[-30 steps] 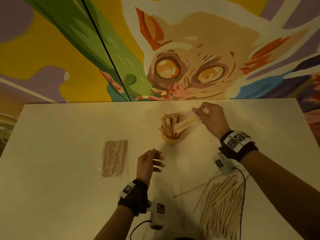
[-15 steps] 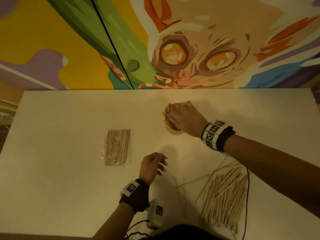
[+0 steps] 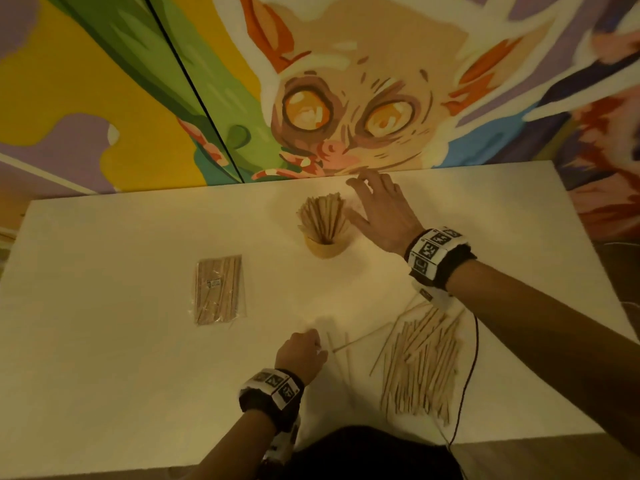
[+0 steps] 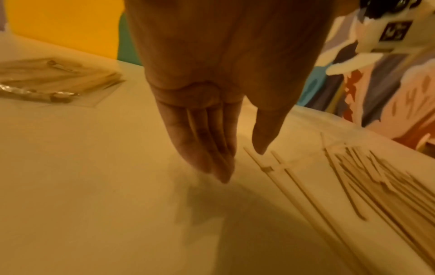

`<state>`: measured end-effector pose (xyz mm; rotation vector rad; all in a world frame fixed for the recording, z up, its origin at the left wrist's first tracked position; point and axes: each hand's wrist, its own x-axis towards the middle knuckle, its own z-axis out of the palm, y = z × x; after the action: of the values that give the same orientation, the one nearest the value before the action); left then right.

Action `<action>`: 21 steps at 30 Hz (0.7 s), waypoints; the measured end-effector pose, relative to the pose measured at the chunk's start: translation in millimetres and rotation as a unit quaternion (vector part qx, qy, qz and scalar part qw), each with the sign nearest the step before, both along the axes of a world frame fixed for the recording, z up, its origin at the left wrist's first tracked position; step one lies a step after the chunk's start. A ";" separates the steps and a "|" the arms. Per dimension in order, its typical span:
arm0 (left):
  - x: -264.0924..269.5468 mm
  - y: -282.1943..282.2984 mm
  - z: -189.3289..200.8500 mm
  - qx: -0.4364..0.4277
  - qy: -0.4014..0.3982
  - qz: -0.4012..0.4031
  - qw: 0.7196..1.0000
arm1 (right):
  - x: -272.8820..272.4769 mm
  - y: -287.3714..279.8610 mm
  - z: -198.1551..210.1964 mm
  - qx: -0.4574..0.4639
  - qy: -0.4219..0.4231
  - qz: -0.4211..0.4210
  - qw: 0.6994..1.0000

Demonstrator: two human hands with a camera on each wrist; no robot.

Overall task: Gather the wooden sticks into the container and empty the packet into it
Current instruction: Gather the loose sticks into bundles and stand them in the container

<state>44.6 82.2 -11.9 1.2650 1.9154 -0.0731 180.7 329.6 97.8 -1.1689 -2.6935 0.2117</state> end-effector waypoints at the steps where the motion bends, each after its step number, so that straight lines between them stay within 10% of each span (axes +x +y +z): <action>1: 4.7 -1.6 -1.0 0.008 0.006 -0.004 1.000 | 12.2 -5.1 1.4 -0.021 0.031 -0.010 0.999; 9: 43.6 4.8 -3.1 0.036 0.012 -0.007 0.999 | 149.5 -82.6 -37.2 -0.236 0.150 -0.177 0.944; 21: 121.4 7.4 -0.5 0.011 -0.008 -0.035 0.999 | 282.1 -200.6 -100.4 -0.583 -0.055 -0.267 0.765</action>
<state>166.0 89.6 -12.4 1.3440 1.8627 -0.0789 462.7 129.0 -2.6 -2.1709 -1.9861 1.9232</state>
